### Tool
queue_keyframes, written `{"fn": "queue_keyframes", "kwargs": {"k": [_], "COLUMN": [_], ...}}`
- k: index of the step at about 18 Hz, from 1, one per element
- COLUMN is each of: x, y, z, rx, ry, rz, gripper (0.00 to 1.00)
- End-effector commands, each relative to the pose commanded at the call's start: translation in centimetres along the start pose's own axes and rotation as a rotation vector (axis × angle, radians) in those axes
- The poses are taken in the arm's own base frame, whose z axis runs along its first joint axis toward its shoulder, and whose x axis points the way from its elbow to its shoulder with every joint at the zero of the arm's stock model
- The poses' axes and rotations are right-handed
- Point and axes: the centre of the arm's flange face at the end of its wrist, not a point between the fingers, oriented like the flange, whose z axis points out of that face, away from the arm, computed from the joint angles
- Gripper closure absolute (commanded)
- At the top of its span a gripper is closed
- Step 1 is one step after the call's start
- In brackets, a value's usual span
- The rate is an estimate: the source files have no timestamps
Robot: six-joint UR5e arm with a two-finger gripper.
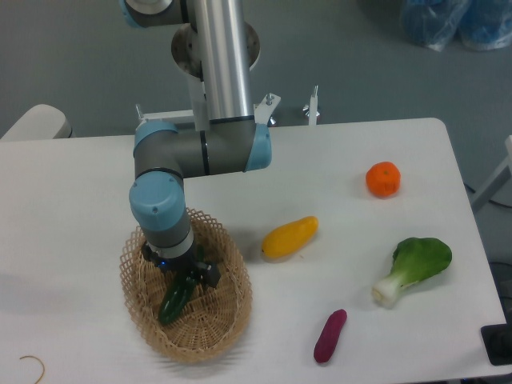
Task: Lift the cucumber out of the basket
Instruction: 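Close the gripper fingers around the cucumber, then lift the grasped cucumber up out of the basket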
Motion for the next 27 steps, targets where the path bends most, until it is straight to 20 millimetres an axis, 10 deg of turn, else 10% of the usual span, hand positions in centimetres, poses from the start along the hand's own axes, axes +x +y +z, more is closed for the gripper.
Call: {"fn": "queue_keyframes", "kwargs": {"k": [5,11,15,22,27], "x": [0.0,-0.4,-2.2,-12.1,-20.5], "y": [-0.1,-0.5,-1.4,3.3,7.6], "z": [-0.2,-1.2,-5.8,-15.6,-19.1], "rx": [0.004,0.025,0.073,0.114,0.092], "ry": [0.001,-0.007,-0.065,-0.133,-0.131], "rz": [0.004,0.013,0.131,0.21,0.236], "gripper": [0.59,0.62,0.63,0.64,0.67]}}
